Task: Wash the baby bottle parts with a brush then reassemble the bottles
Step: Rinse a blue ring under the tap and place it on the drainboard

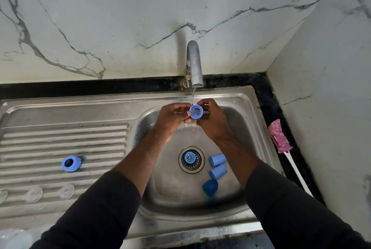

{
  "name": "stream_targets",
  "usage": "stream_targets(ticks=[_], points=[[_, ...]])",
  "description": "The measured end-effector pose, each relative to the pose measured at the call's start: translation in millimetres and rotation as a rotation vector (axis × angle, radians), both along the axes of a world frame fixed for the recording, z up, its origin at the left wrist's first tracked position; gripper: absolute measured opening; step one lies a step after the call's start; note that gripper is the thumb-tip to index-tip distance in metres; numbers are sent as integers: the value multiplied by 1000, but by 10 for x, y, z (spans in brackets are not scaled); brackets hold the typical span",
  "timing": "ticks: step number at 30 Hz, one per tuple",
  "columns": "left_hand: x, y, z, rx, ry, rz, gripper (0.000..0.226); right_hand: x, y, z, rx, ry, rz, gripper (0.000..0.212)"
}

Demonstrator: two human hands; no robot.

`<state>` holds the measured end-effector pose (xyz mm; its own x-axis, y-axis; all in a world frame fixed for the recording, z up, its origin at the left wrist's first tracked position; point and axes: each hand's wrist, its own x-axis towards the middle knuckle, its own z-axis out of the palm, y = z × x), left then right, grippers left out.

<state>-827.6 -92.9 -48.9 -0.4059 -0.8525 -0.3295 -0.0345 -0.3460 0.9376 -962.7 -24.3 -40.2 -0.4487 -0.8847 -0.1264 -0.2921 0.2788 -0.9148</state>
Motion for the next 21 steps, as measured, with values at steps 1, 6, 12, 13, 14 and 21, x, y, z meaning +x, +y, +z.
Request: stream_targets(ticks=[1,6,12,13,14,21], points=[[19,-30,9,-19,-21,0,24,7,-41,-15,-2,-28,-1,38],[139,-129,105,-112,-78,20,32,95,-213,-63,-6,-161,17,45],[220,-106,82,-69,-140,40,21,172,-162,21,90,-456,86,23],[238,-94,56,-67,-157,29,20,174,-139,18,117,-491,90,21],[257,-74,39,-62,-164,20,20,174,-114,15,140,-495,94,18],[266,125,-55,77,-133,-58,21,91,56,-92,127,-183,66,29]])
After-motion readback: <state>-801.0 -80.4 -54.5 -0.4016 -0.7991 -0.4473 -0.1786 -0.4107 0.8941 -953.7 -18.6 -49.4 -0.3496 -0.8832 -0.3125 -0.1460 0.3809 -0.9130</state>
